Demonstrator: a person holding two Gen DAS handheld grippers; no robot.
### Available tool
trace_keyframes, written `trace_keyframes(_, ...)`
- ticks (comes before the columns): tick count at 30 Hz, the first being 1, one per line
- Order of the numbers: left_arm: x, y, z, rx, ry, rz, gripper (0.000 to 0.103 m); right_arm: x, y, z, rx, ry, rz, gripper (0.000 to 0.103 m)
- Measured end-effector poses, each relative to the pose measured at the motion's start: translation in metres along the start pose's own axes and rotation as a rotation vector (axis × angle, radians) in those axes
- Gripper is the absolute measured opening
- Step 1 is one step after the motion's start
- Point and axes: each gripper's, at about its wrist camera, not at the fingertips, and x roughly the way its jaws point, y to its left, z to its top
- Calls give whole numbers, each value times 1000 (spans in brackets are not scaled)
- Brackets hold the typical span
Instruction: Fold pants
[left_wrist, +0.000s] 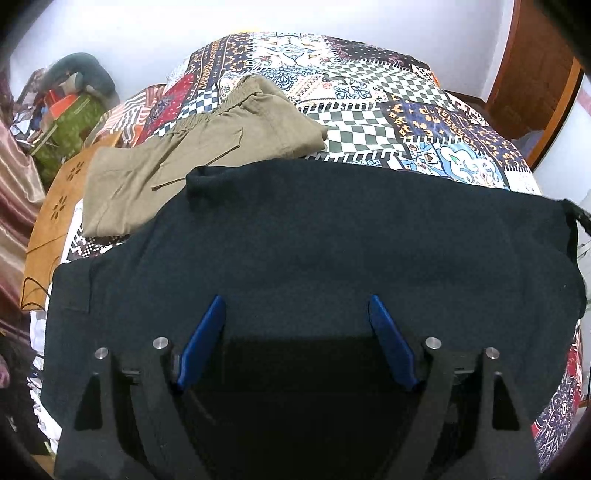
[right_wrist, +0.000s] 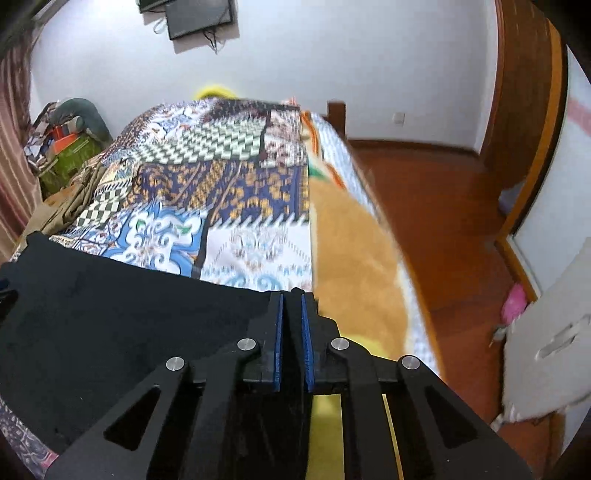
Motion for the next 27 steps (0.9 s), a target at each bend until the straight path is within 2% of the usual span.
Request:
trace_keyframes(3,0,0,0,-3,-1,-3,81,11,-2,6,-2,22,-5,8)
trace_keyframes(7,-2,1,0,1,-2,-5,81,45,-4,-1,6,147,-9,8)
trace_keyframes(8,-4,0,-1,14,-4,-1,81,45,-6,-2,21,147,-7,9)
trace_keyframes(11,-15,-6,-3,75,-13,21,81,32,-9,3,56,144,-39,14)
trace_keyframes(15,-40,-16,-9,138,-56,-3,81,2,-6,5,57,116,-35,16)
trace_keyframes(19,-58,-25,-19,167,-80,-34,81,-28,9,-3,61,83,13,27)
trace_keyframes(25,-66,-30,-40,177,-67,-61,81,-58,44,-21,51,79,102,28)
trace_keyframes(27,-68,-29,-48,173,-63,-68,81,-65,56,-29,46,83,126,32)
